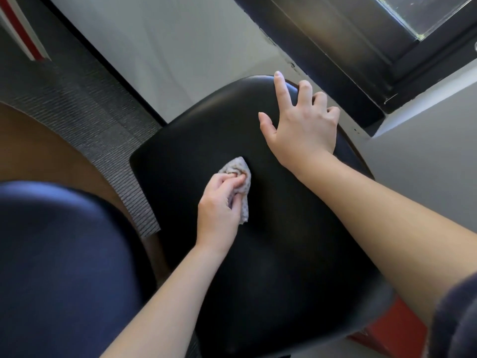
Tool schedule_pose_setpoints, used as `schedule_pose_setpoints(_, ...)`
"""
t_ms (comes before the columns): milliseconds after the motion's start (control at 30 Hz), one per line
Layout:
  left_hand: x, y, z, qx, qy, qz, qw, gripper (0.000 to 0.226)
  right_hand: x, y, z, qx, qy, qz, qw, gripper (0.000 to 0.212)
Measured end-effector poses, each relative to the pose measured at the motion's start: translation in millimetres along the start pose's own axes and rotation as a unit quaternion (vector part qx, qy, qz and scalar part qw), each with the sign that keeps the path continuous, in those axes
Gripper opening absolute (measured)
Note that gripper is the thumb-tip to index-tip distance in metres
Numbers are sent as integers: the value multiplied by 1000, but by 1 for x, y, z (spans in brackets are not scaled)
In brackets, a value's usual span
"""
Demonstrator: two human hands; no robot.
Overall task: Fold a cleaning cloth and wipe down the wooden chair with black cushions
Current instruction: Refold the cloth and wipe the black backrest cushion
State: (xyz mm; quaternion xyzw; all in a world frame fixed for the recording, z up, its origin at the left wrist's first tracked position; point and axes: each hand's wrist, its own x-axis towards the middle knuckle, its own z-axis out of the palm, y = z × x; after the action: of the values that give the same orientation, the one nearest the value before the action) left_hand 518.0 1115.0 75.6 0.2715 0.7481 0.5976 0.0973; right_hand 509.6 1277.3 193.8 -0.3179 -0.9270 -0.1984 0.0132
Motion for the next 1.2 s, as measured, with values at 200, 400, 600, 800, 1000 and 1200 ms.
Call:
schedule_pose_setpoints(200, -48, 18, 9, 0, -47, 15, 999, 36, -25, 14, -1, -40, -23, -100, 994, 70)
schedule_pose_setpoints(400, -73, 29, 12, 8, -63, 1, 998, 35, -91, 52, -5, -107, -65, -205, 971, 69)
schedule_pose_setpoints(600, -98, 42, 15, 17, -77, -8, 997, 32, -132, 61, -9, -136, -87, -239, 957, 69)
schedule_pose_setpoints(800, -125, 59, 20, 4, -76, -27, 997, 33, -158, 77, -7, -75, -53, -274, 957, 60)
schedule_pose_setpoints(1000, -163, 84, 22, -19, -91, -54, 994, 36, -190, 103, -3, 12, 0, -288, 958, 49)
schedule_pose_setpoints(1200, -179, 94, 25, 0, -104, -51, 993, 32, -212, 120, 2, 71, 21, -267, 961, 45)
